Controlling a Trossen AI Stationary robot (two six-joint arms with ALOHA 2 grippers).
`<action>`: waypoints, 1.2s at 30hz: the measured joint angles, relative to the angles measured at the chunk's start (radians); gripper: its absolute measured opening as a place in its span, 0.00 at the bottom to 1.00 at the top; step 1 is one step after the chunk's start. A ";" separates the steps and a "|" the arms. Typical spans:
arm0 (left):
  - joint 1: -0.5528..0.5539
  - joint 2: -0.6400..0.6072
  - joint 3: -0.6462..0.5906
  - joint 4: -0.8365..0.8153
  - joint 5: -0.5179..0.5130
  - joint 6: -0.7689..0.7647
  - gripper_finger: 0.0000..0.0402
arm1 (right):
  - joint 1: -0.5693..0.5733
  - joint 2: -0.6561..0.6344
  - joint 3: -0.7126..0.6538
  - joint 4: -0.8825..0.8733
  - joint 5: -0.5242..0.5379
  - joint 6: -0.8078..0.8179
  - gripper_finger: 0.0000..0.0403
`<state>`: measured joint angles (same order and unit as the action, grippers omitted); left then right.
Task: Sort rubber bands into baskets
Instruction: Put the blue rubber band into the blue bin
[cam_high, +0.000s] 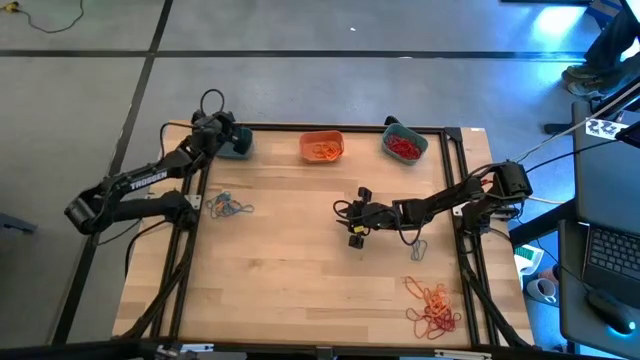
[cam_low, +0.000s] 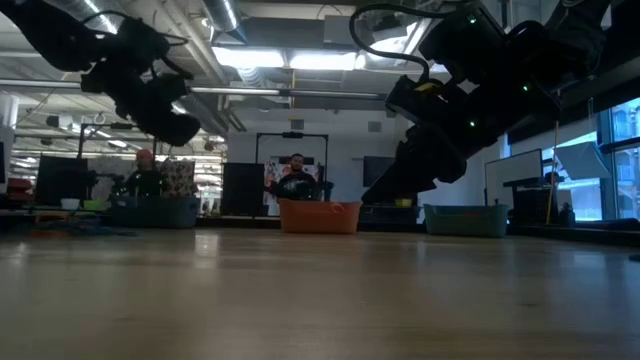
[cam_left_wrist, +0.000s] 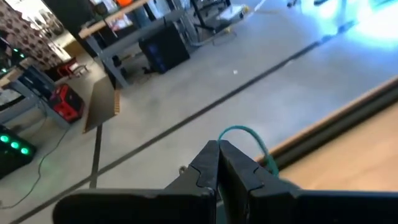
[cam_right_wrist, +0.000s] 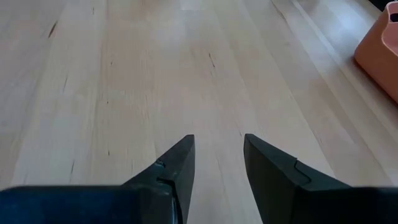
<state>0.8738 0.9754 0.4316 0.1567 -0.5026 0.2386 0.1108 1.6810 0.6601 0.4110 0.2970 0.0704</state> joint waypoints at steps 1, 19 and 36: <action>0.000 0.010 0.000 -0.004 0.000 -0.001 0.01 | 0.000 0.000 0.000 0.000 0.000 0.000 0.35; -0.002 0.040 0.000 -0.142 0.011 -0.040 0.30 | 0.000 0.000 0.000 0.006 0.009 0.002 0.35; -0.211 -0.019 0.010 -0.264 0.266 -0.084 0.38 | 0.000 0.000 0.000 0.009 0.025 -0.002 0.35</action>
<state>0.6629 0.9566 0.4412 -0.1078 -0.2367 0.1542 0.1108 1.6806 0.6601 0.4196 0.3218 0.0679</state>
